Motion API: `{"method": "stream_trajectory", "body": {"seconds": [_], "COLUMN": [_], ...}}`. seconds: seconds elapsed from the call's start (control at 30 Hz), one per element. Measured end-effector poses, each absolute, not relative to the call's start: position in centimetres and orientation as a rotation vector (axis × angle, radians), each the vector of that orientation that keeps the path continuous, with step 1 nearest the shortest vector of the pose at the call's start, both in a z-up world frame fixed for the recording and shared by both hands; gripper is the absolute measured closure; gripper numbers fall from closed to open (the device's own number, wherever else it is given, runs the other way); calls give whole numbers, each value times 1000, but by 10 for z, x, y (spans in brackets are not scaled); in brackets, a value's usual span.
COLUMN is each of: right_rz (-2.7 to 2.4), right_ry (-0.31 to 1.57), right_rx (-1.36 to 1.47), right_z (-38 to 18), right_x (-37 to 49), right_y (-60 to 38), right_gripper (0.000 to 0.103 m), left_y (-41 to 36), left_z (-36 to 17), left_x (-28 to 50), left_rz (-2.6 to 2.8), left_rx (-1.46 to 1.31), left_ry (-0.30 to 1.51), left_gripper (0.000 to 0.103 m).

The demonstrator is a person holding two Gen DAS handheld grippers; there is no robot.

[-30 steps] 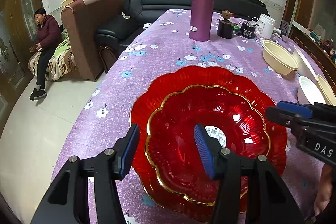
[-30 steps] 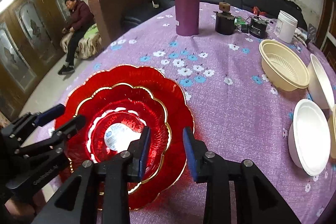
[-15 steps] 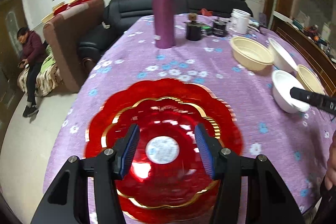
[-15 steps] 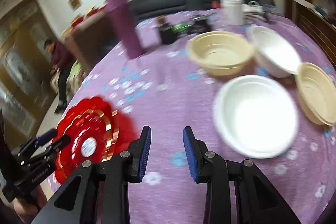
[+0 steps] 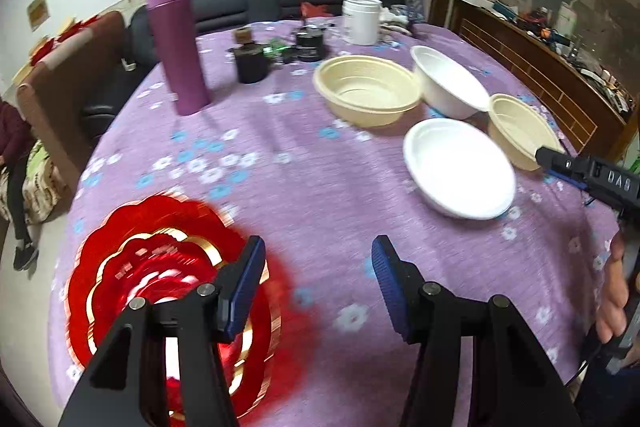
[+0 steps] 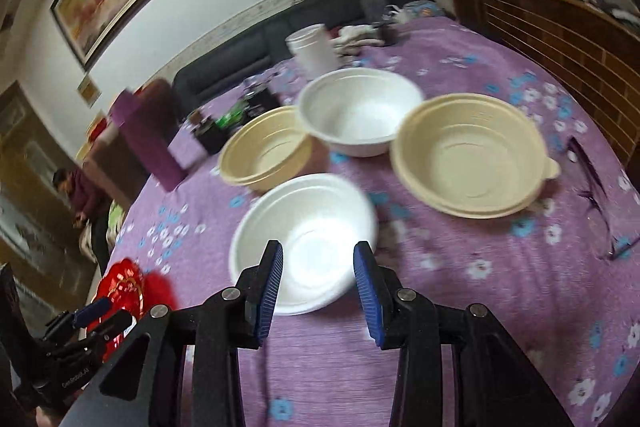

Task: Organize plates and bowls
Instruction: 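Move the left tool toward the white shallow bowl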

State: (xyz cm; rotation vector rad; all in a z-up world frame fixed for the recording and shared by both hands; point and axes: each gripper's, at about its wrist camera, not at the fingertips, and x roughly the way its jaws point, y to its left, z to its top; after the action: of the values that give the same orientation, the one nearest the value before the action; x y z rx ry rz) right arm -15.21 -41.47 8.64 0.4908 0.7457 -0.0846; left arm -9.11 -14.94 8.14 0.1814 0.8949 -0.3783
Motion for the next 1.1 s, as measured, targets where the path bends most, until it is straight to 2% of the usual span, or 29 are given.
{"method": "stream_trajectory", "body": {"seconds": [0.33, 0.5, 0.6, 0.7, 0.73, 1.1], "right_rz": [-104, -91, -81, -70, -59, 9], "right_ry": [758, 782, 805, 816, 814, 829], "right_rx": [552, 553, 543, 535, 527, 502], "right_z": [70, 60, 51, 42, 42, 54], "right_x": [-152, -139, -129, -121, -120, -151], "right_y": [-443, -441, -437, -432, -428, -404], "right_gripper": [64, 69, 77, 84, 90, 92], "left_y": [-199, -216, -224, -230, -233, -203], "left_z": [67, 49, 40, 34, 35, 48], "left_x": [-37, -15, -9, -11, -14, -71], "left_rz": [-454, -470, -477, -524, -544, -530], "left_rx": [57, 20, 21, 14, 23, 115], "left_ry": [994, 1018, 1029, 1037, 1029, 1015], "left_gripper": [49, 52, 58, 80, 91, 92]}}
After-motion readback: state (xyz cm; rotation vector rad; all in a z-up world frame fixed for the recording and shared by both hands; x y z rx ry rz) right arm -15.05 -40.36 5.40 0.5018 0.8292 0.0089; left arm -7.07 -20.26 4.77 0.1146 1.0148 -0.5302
